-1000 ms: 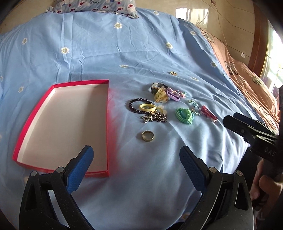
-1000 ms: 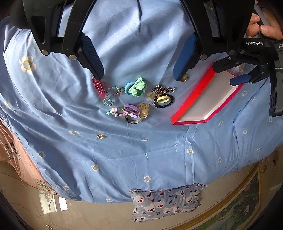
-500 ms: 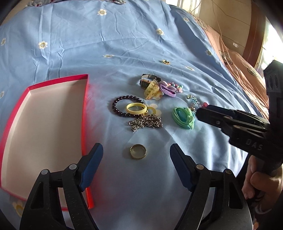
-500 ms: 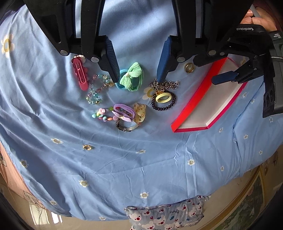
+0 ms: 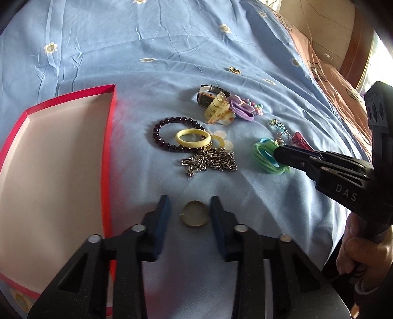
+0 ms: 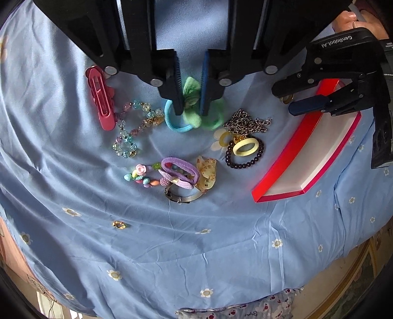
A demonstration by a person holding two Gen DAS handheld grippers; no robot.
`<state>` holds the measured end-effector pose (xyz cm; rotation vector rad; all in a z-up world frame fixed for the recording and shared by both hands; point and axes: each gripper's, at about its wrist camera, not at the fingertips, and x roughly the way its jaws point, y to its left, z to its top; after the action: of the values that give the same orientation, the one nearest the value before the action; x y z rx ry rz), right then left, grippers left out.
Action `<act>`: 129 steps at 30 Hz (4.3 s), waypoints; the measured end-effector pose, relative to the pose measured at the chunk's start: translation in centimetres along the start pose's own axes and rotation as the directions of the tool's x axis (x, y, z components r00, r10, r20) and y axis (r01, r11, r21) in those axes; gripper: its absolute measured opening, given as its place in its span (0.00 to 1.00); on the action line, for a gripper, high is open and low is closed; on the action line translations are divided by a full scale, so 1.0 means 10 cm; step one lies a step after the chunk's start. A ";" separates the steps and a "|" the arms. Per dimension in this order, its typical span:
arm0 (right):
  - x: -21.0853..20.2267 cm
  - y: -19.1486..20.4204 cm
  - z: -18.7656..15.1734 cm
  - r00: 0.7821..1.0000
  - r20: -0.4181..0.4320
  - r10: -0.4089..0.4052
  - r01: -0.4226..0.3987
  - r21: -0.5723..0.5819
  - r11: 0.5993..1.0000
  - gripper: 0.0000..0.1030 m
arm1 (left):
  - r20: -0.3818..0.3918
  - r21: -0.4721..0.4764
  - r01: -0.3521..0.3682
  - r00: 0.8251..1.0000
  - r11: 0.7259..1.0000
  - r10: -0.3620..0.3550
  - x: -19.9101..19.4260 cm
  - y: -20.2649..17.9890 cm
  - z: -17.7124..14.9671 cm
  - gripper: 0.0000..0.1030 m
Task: Organize jewelry
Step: 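Grasp the gold ring with the left tool while the right tool grasps the green hair tie, then lower the ring and green hair tie into the box and open both tools, then grasp the yellow hair clip with the left tool while the right tool grasps the beaded bracelet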
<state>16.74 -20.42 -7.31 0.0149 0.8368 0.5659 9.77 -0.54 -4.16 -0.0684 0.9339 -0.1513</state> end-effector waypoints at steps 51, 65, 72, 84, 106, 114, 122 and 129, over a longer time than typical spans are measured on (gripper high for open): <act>0.66 2.11 0.15 0.945 -0.152 0.291 -0.324 -0.288 0.901 0.11 | 0.045 -0.281 -0.231 0.966 0.931 0.253 -0.65 1.74 -0.34 0.21; 0.85 2.10 0.12 0.933 -0.226 0.280 -0.337 -0.277 0.900 0.22 | 0.008 -0.284 -0.245 0.966 0.927 0.257 -0.55 1.75 -0.35 0.22; 0.69 1.99 0.16 0.933 -0.195 0.302 -0.345 -0.250 0.905 0.27 | 0.028 -0.305 -0.245 0.964 0.920 0.266 -0.69 1.72 -0.34 0.27; 0.00 1.01 0.20 0.968 -0.026 0.250 -0.251 -0.096 0.963 0.33 | 0.080 -0.313 -0.158 0.978 0.937 0.192 -0.84 1.25 -0.18 0.34; -0.58 -0.31 0.23 0.978 0.068 0.195 -0.197 0.027 0.980 0.38 | 0.056 -0.238 -0.184 0.978 0.954 0.202 -0.93 0.20 0.03 0.51; -0.85 -0.66 0.14 0.987 0.115 0.113 -0.124 0.089 0.988 0.38 | 0.057 -0.169 -0.149 0.985 0.974 0.160 -0.86 -0.05 0.21 0.53; -0.95 -0.83 0.03 0.993 0.116 0.032 -0.051 0.160 0.986 0.38 | 0.064 -0.093 -0.068 0.995 0.993 0.074 -0.64 -0.23 0.52 0.53; -0.80 -0.74 0.05 0.996 0.085 0.038 -0.052 0.168 0.984 0.38 | 0.075 -0.078 -0.026 0.997 0.997 0.032 -0.53 -0.22 0.64 0.53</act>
<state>16.34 -30.51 -3.08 0.2119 0.8047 0.5315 11.58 -1.93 4.09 -0.1307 0.8640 -0.0851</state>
